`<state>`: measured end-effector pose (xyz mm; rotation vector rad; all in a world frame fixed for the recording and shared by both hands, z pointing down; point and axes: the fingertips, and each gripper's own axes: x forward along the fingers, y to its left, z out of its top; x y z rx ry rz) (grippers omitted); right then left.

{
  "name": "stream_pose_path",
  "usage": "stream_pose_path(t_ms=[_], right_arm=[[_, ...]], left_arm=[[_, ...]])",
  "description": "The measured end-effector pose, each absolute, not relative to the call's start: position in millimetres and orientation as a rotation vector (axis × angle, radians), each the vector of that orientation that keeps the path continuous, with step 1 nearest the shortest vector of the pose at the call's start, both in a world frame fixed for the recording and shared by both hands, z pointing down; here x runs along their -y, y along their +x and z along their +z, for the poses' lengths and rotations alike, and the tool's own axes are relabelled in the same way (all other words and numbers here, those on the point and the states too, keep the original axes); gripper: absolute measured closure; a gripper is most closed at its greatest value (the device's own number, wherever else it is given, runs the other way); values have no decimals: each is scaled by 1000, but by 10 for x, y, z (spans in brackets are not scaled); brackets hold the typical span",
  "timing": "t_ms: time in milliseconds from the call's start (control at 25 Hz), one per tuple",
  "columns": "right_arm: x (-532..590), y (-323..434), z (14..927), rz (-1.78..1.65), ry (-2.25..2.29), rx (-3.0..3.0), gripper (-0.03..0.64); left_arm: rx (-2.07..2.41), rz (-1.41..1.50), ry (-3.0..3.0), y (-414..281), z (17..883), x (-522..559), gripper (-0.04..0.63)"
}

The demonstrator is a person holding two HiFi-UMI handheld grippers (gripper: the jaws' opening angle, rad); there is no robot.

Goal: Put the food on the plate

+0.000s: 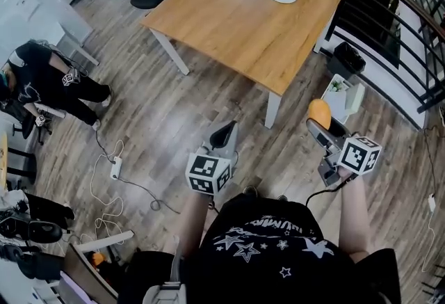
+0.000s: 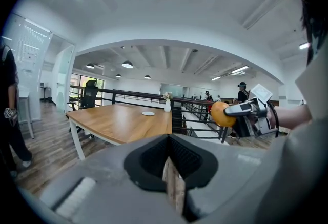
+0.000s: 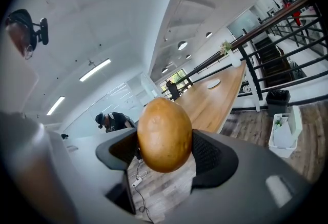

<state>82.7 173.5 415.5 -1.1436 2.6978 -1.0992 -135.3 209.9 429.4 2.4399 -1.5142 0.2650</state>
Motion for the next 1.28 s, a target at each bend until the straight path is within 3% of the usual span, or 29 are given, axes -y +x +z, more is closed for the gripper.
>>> stream_pose_path(t_ms=[320,960,1280], right_arm=[[-1522,527,4392,-1178,-1221,-2651,288],[-1134,836,4629,-1223,-1314,-2531,288],[56,1165,4588,-1246,-1234,-2521,288]], left_arm=[[1489,300,2395,-1765,4555,-1847,594],[1492,323,2347,-1783,4805,-1389,594],[1578,349,2300,-1523,4666,-407,594]])
